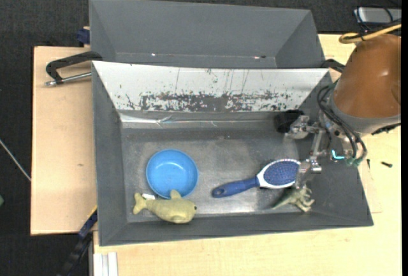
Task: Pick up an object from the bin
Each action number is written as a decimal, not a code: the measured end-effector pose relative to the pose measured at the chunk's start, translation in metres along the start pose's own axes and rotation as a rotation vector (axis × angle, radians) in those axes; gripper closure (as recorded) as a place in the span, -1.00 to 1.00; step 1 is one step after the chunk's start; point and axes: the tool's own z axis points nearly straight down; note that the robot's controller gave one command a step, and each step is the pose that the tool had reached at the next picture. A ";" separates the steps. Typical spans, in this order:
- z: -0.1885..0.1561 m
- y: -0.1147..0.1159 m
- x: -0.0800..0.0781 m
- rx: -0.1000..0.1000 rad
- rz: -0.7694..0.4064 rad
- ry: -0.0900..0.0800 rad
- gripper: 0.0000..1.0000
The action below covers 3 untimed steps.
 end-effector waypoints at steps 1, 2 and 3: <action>0.096 0.021 0.017 0.002 -0.074 -0.015 -1.00; 0.066 0.028 0.020 0.002 -0.059 -0.015 -1.00; 0.064 0.009 0.018 0.003 -0.143 -0.013 -1.00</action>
Offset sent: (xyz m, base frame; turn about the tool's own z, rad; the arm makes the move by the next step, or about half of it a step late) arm -0.0203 0.0211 -0.0988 -0.0745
